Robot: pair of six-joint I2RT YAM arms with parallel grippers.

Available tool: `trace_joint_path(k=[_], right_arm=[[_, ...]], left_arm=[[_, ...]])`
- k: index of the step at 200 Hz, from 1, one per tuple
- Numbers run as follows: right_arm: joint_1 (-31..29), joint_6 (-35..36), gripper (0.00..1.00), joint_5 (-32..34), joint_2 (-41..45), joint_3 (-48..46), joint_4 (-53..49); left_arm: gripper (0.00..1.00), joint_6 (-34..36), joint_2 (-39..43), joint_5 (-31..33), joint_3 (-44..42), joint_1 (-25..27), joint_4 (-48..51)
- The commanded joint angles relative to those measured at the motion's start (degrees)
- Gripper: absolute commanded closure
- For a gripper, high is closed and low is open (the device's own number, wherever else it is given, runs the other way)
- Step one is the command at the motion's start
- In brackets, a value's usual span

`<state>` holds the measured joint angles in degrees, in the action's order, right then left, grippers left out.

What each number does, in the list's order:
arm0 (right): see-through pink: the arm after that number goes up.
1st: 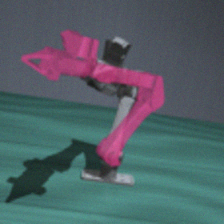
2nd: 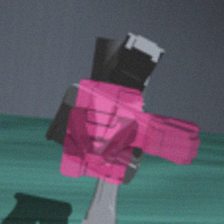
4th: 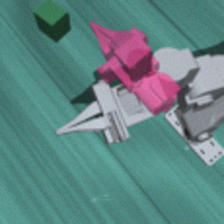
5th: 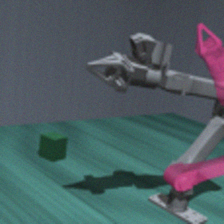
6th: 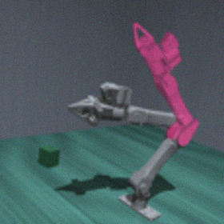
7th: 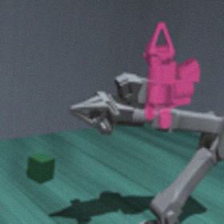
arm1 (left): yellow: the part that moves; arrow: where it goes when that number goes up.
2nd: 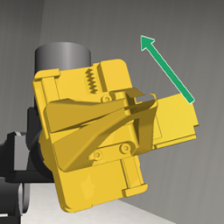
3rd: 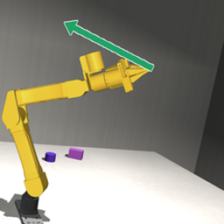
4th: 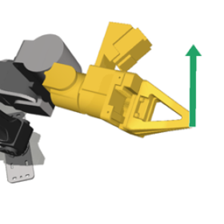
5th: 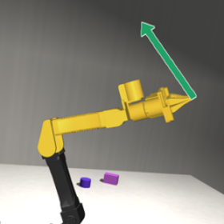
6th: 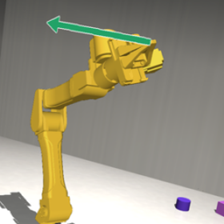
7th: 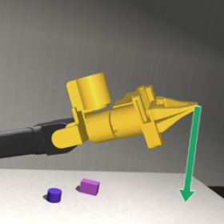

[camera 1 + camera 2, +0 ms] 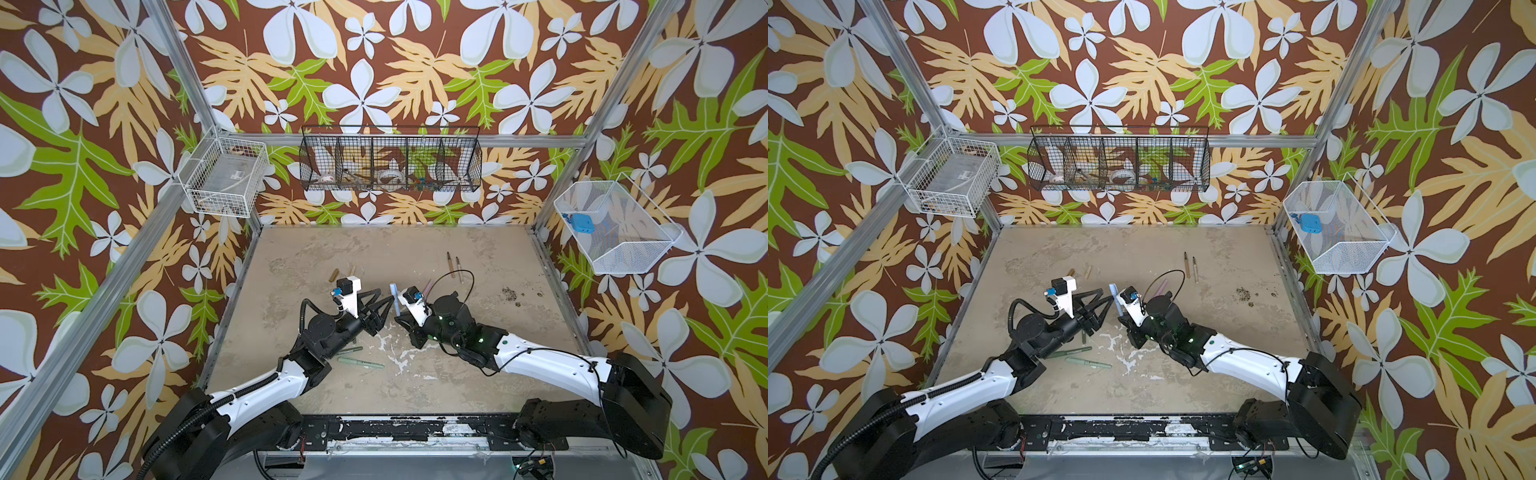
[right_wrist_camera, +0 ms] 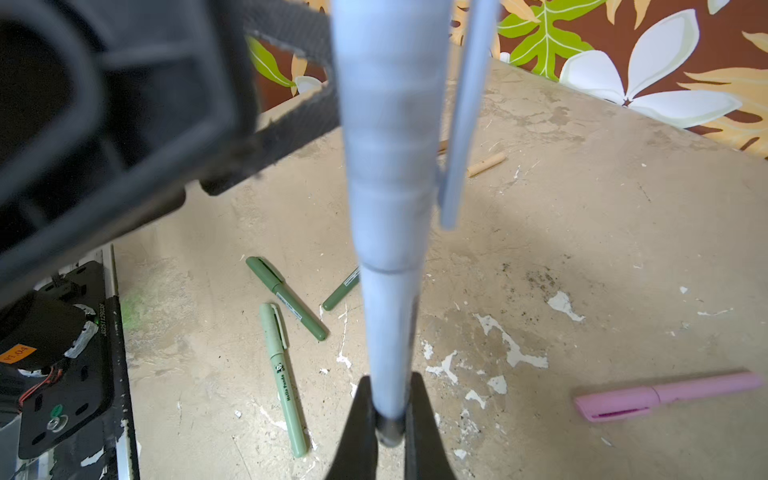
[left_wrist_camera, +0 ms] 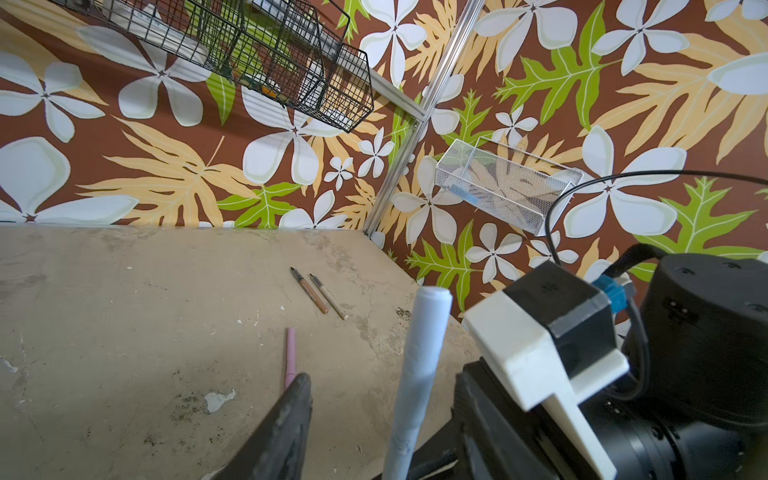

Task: Open the pen caps
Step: 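Bring the light blue pen's cap end between the open right gripper fingers, then close the right gripper on the light blue pen's cap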

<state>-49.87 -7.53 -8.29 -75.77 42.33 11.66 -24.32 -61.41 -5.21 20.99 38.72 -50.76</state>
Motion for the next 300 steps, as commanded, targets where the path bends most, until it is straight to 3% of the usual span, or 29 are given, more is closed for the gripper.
trace_joint_path(k=[1, 77, 153, 165, 181, 201, 227, 262, 300], right_arm=[[-0.7, 1.4, 1.0, 1.5, -0.6, 0.8, -0.8], [-3.7, 3.0, 1.0, 3.0, -3.5, 2.8, -2.7], [-3.8, 2.7, 1.0, 3.7, -3.6, 3.1, -3.4], [-3.8, 1.8, 0.86, 2.9, -3.5, 3.2, -4.0], [-3.8, 1.2, 0.6, 1.6, -2.5, 2.7, -3.2], [-2.2, 0.8, 0.49, -2.1, 0.1, 0.7, -0.8], [3.0, -1.9, 0.51, -12.5, 3.8, -2.8, 3.7], [4.4, -3.5, 0.52, -16.5, 5.9, -4.8, 7.2], [6.3, -5.3, 0.64, -21.9, 3.9, -5.6, 10.7]], left_arm=[[0.46, 0.8, 0.1, 1.2, 0.6, 0.0, 1.0], [0.53, 1.6, 0.0, 2.3, 1.4, 0.0, 3.2], [1.0, 1.1, -0.6, 2.9, 2.3, -0.1, 4.4], [1.0, 1.0, -0.6, 2.8, 2.1, 0.0, 4.1], [1.0, 0.8, -0.7, 2.3, 1.6, 0.0, 3.2], [1.0, 1.0, -2.0, -1.5, 1.5, 0.0, 1.2], [1.0, 0.1, -4.4, -7.2, 1.6, 0.0, -2.0], [1.0, -1.3, -7.8, -11.1, 1.9, 0.0, -5.5], [1.0, -3.6, -7.8, -13.1, 1.3, 0.0, -8.0]])
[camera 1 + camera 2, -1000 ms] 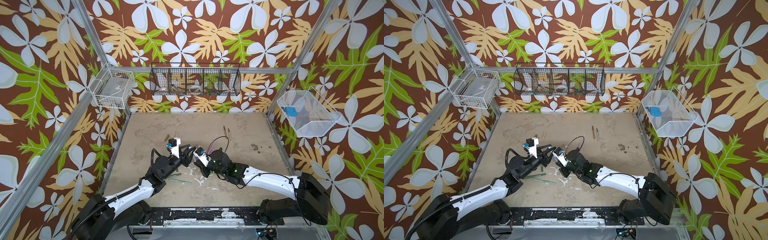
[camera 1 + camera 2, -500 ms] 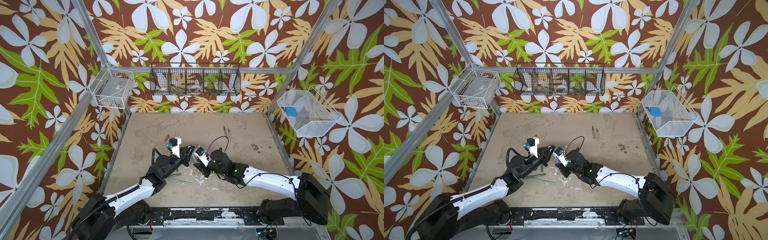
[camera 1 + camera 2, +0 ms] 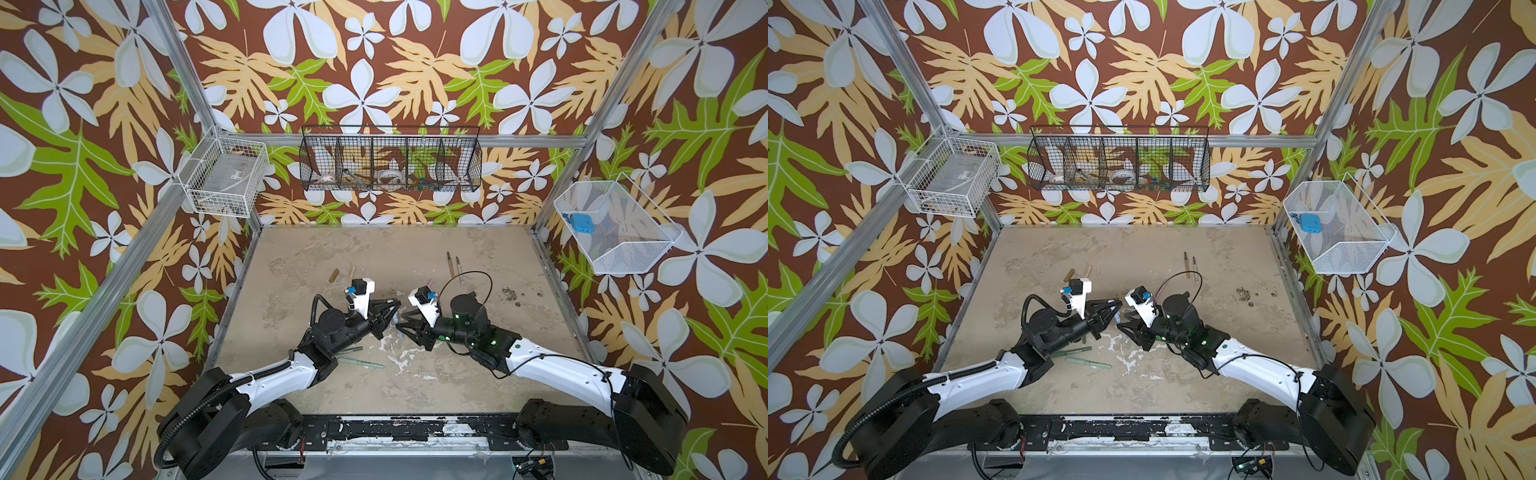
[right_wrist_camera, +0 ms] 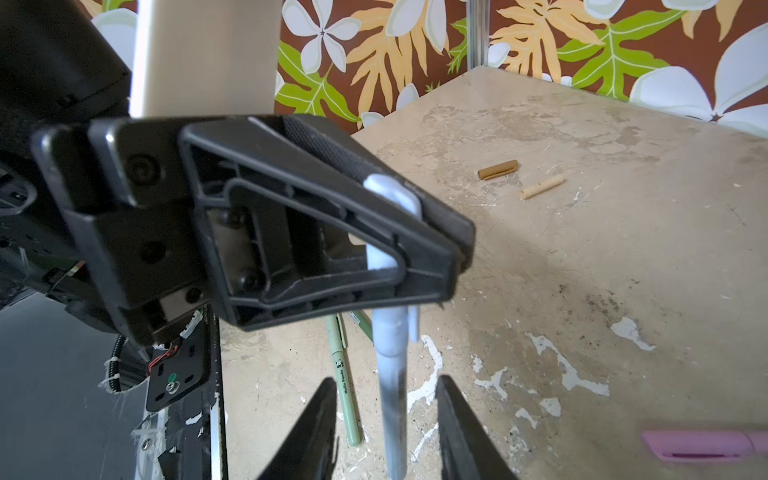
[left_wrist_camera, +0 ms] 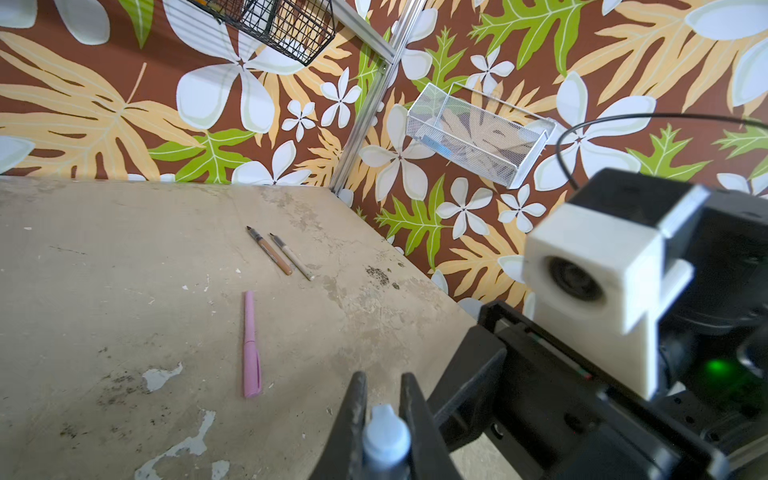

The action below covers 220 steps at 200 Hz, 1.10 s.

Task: Open the pen caps
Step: 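Close the right gripper on the light blue pen's cap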

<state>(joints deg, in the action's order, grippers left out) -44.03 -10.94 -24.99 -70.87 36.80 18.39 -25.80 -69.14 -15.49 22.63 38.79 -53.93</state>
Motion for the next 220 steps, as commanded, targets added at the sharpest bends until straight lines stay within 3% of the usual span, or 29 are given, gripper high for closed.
trace_joint_path(k=[1, 36, 107, 126, 175, 202, 220], right_arm=[[0.4, -1.9, 0.64, -5.3, -1.0, -0.1, 3.9], [0.4, -2.4, 0.69, -7.3, -2.2, -0.2, 5.8], [0.4, -2.3, 1.0, -7.0, -2.8, -0.5, 6.7], [0.4, -1.9, 1.0, -6.2, -2.7, -0.6, 6.6], [-0.3, -2.2, 1.0, 1.0, -4.5, 1.6, 2.1], [-6.1, 2.4, 1.0, 14.9, -3.7, 3.0, -1.5], [-8.4, 2.9, 1.0, 20.1, -3.4, 3.0, -1.7]], left_arm=[[1.0, -2.2, -0.1, -2.9, -0.3, -0.1, -5.0], [1.0, -2.8, -1.1, -5.1, -0.1, -0.1, -6.3], [1.0, -4.3, -1.8, -6.3, -0.3, -0.1, -8.4], [1.0, -4.7, -0.8, -5.0, -0.7, -0.1, -8.0], [1.0, -7.2, 2.3, 5.5, -2.0, -0.1, -4.3], [1.0, -7.8, 2.8, 8.1, -1.9, -0.1, -2.5], [1.0, -7.7, 3.5, 9.3, -2.0, -0.1, -1.8]])
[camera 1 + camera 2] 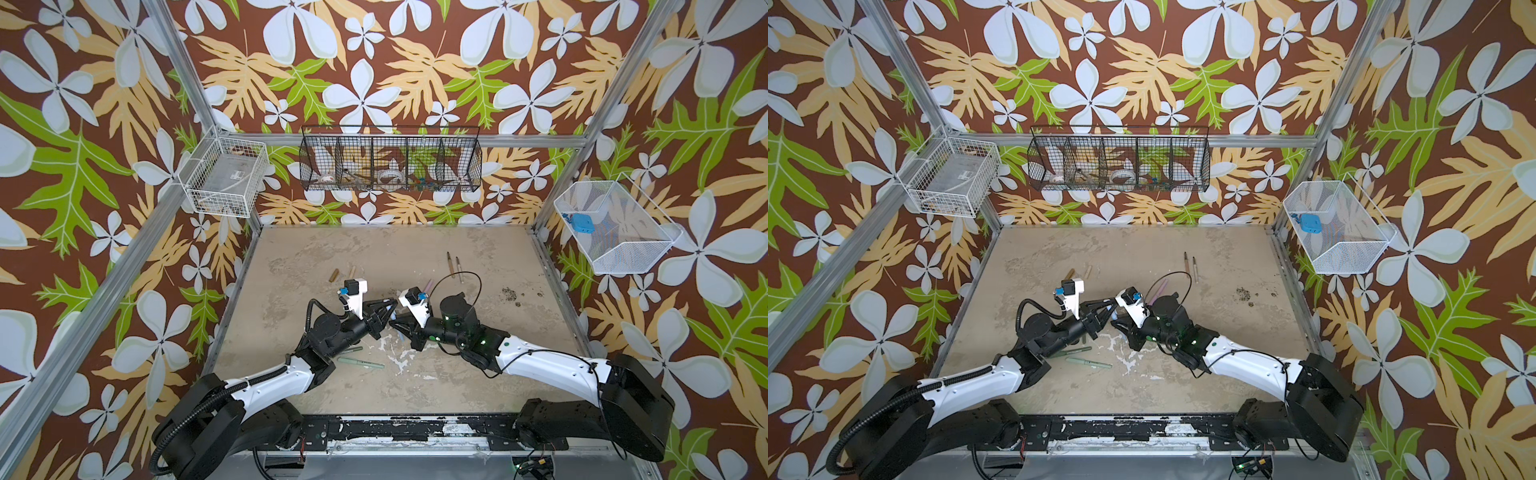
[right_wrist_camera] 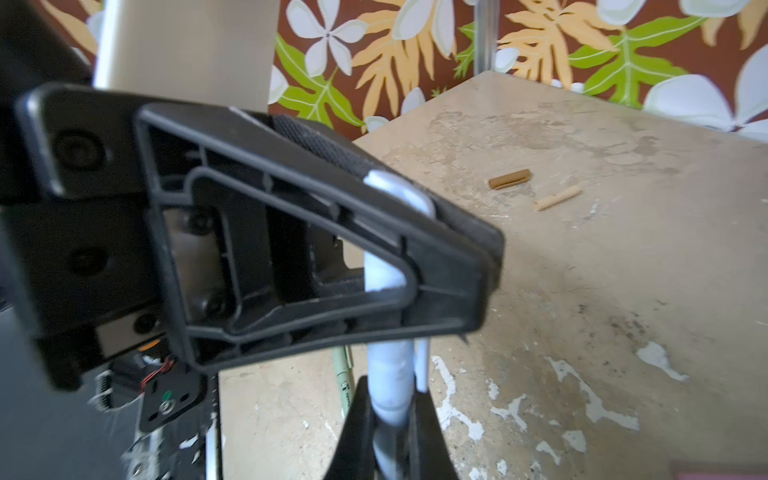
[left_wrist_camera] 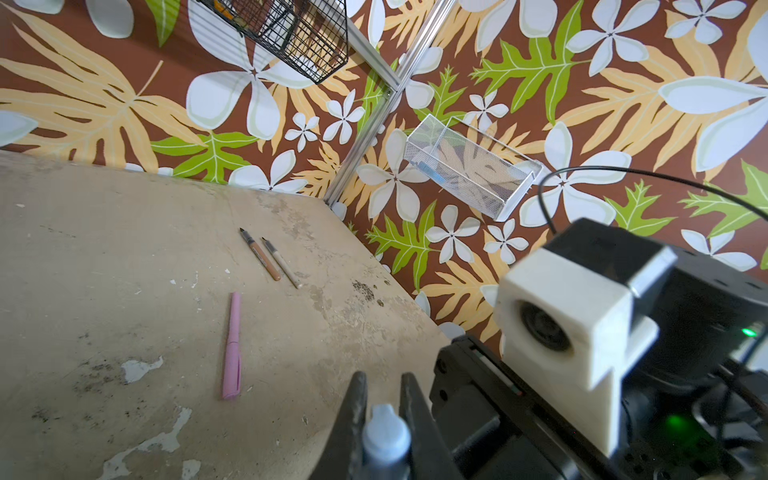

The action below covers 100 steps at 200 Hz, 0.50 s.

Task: Open the pen caps
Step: 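Close the right gripper on the light blue pen's cap, then pull the grippers apart to draw the cap off the light blue pen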

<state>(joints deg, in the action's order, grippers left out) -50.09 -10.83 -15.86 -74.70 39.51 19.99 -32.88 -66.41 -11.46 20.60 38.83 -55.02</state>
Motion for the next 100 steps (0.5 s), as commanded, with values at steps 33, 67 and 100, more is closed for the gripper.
trace_joint_path(k=[33, 67, 100], right_arm=[[-3.0, 3.6, 1.0, 10.8, 0.7, 0.1, -3.4], [-1.9, 3.5, 1.0, -1.9, 0.5, -0.9, 0.0], [0.9, 0.8, 1.0, -12.5, 0.5, -2.1, 3.2]], left_arm=[[1.0, -0.4, 2.4, 5.8, -0.5, -0.2, -0.6], [1.0, 0.0, 3.3, 5.5, -0.9, -0.4, -0.8], [1.0, -0.9, 4.1, 3.8, -1.7, -1.4, -2.2]])
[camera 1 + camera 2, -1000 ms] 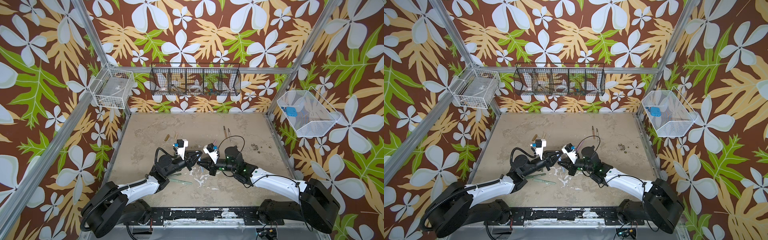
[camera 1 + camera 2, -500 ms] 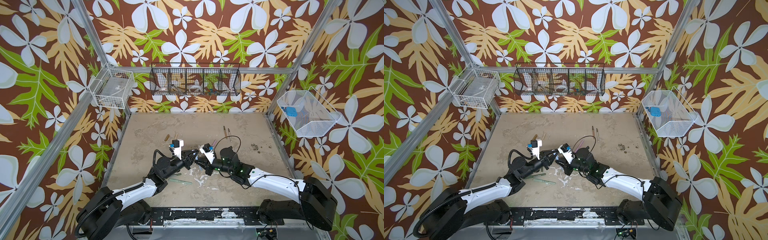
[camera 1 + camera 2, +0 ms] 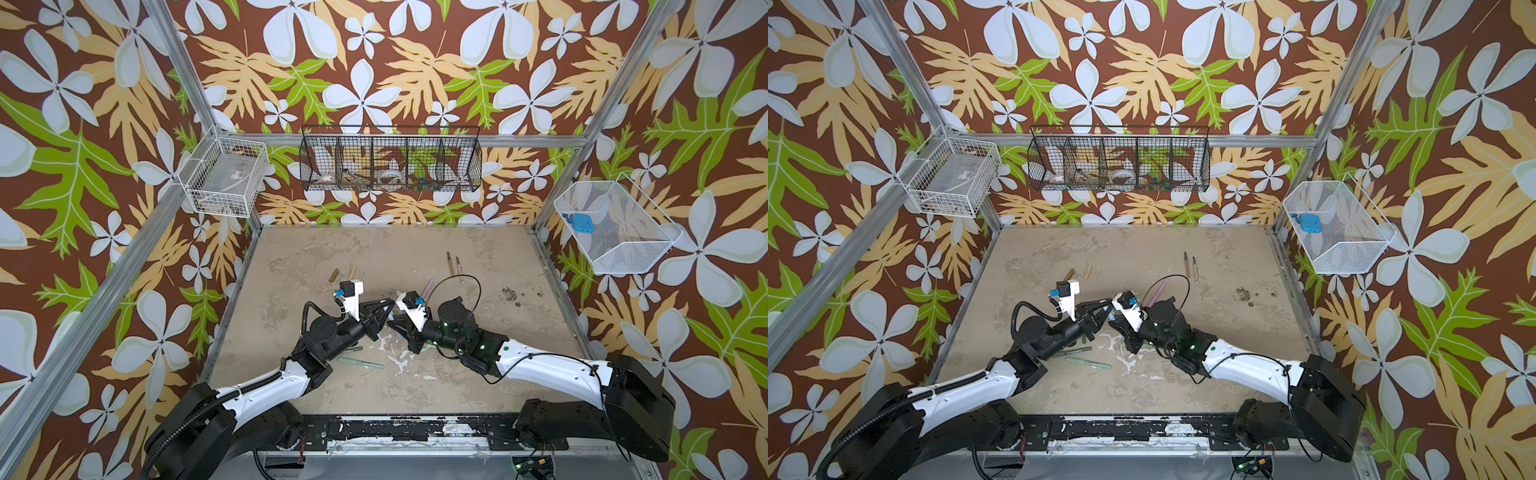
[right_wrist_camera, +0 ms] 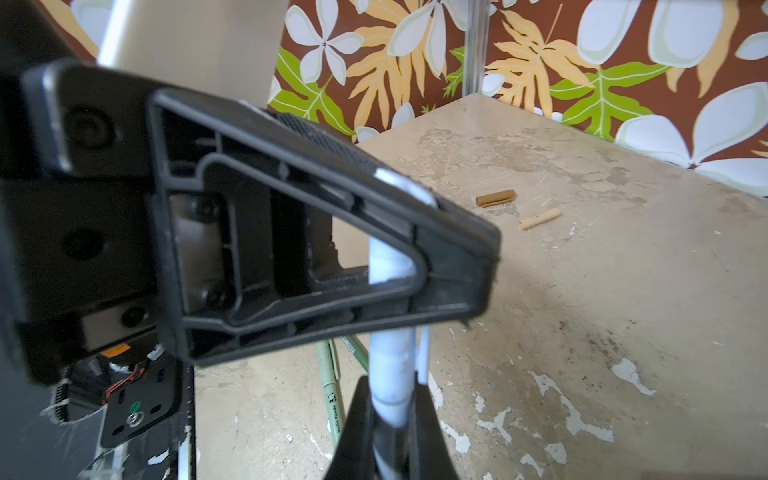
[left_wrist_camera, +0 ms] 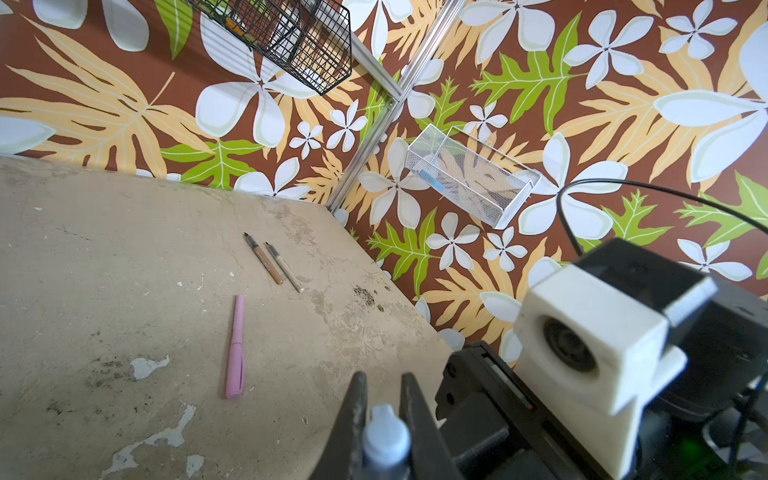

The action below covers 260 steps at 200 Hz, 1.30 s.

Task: Open the pen caps
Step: 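Pull the grippers apart to draw the cap off the light blue pen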

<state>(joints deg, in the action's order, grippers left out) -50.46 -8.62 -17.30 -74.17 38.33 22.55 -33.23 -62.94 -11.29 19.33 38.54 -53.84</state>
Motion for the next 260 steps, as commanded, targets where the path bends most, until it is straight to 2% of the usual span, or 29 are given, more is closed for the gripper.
trace_joint_path(k=[1, 45, 70, 87, 94, 111, 128, 141, 154, 183, 200, 227, 260], right_arm=[[1.3, -1.5, 1.0, -11.3, 0.0, -1.0, 0.7], [3.7, -4.4, 1.0, -19.3, -2.0, -1.1, 3.4], [3.7, -4.4, 1.0, -19.1, -3.4, -0.4, 2.5], [3.6, -3.7, 1.0, -16.8, -3.5, -0.1, 1.4], [3.1, -3.2, 1.0, -12.6, -3.3, 0.0, 0.6], [-1.5, 0.3, 1.0, 3.3, -2.7, 0.6, -2.6], [-5.5, 1.9, 1.0, 14.4, -3.2, 1.8, -4.2], [-7.9, 2.5, 1.0, 20.4, -3.6, 2.3, -4.2], [-9.4, 2.6, 1.0, 22.9, -3.9, 2.6, -4.1], [-9.2, 2.2, 1.0, 17.3, -3.0, 1.5, -2.2], [-7.6, 1.7, 1.0, 9.8, -3.0, 1.3, -1.6], [-2.6, -1.6, 1.0, -6.0, -3.7, -0.3, 2.2], [0.5, -3.5, 1.0, -13.8, -3.9, -1.7, 5.2]], left_arm=[[1.0, -0.6, 0.6, 3.5, -0.5, -1.2, -3.5], [1.0, -1.3, 1.4, 2.1, -1.0, -2.4, -4.3], [1.0, -1.5, 2.0, 2.1, -1.0, -2.6, -4.0], [1.0, -1.4, 2.6, 2.5, -1.0, -2.6, -3.6], [1.0, -1.4, 2.8, 3.0, -1.1, -2.7, -3.3], [1.0, -1.3, 3.4, 3.9, -1.1, -2.8, -2.5], [1.0, -1.2, 3.7, 4.3, -1.1, -2.9, -2.1], [1.0, -1.1, 3.9, 4.6, -1.1, -2.9, -1.8], [1.0, -1.1, 3.9, 4.9, -1.1, -2.9, -1.5], [1.0, -1.1, 3.9, 4.6, -1.1, -3.1, -1.4], [1.0, -0.9, 4.2, 4.6, -1.1, -3.2, -1.2], [1.0, -0.6, 4.9, 4.5, -1.2, -3.5, -1.0], [1.0, -0.5, 5.1, 4.4, -1.2, -3.8, -0.7]])
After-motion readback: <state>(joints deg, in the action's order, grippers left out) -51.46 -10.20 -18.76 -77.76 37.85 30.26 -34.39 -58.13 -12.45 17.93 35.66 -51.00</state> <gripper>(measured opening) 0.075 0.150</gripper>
